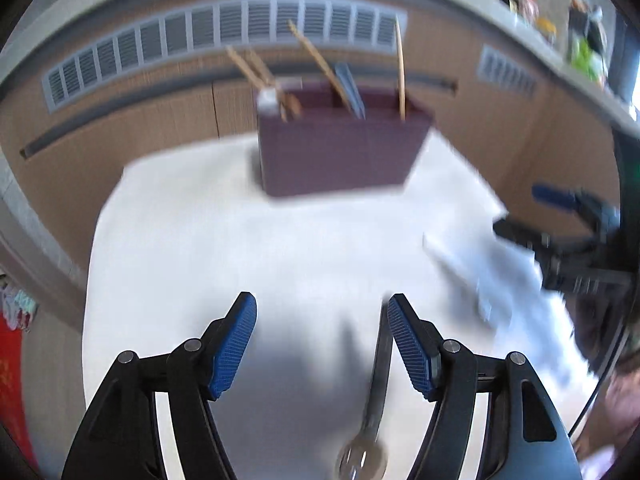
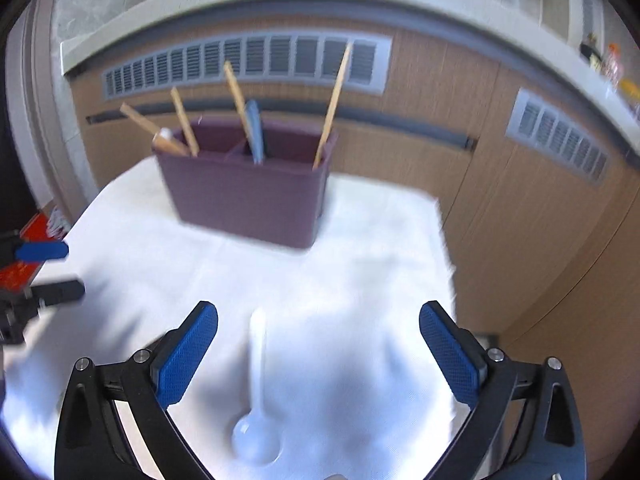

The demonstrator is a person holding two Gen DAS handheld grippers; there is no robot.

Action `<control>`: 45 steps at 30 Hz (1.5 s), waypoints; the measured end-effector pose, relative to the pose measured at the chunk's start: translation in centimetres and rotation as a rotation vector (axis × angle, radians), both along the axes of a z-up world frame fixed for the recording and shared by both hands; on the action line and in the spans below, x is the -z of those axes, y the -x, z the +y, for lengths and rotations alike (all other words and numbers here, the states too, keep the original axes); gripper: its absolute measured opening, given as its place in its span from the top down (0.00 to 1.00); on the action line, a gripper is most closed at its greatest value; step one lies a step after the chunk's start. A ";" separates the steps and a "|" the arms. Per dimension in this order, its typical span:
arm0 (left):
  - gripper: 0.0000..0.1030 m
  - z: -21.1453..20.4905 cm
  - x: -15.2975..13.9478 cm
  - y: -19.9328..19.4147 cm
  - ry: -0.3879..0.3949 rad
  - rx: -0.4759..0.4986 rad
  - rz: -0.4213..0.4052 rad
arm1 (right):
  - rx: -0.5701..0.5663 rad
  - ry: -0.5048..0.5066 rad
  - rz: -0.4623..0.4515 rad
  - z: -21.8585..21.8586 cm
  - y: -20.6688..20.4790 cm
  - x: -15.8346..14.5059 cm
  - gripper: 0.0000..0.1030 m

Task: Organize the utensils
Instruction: 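Move the left tool toward a dark spoon while the right tool approaches the white spoon, then close the left tool on the dark spoon handle while the right tool grips the white spoon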

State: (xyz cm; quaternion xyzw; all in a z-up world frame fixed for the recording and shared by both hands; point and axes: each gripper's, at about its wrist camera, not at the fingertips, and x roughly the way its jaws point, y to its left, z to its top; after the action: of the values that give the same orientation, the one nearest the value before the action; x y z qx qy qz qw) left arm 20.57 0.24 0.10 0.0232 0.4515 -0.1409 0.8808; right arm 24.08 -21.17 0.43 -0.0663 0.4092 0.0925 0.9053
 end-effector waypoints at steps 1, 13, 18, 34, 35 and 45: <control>0.33 -0.1 0.6 0.5 -0.011 0.005 0.019 | -0.011 -0.004 0.031 0.4 0.1 0.8 0.05; 0.32 0.7 3.1 3.3 -0.011 -0.002 0.132 | -0.066 0.007 0.192 2.9 -0.7 5.9 0.69; 0.31 0.8 3.6 2.6 -0.004 -0.002 0.165 | -0.110 0.029 0.207 3.5 -0.3 5.6 0.90; 0.68 -4.1 3.7 -0.3 -0.004 0.211 0.275 | -0.065 -0.059 0.158 -1.0 4.9 3.1 0.92; 0.72 -4.5 4.0 -0.7 -0.020 0.216 0.287 | -0.058 -0.064 0.156 -1.4 5.0 3.1 0.92; 0.82 -6.7 4.9 -3.0 -0.195 0.204 0.239 | -0.033 -0.094 0.167 -2.9 5.7 4.1 0.92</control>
State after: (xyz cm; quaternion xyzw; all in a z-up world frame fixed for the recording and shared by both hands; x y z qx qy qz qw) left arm 23.53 -6.44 -4.80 0.1371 0.5599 -0.1866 0.7955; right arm 18.41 -24.04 -3.68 -0.0225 0.4772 0.1319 0.8685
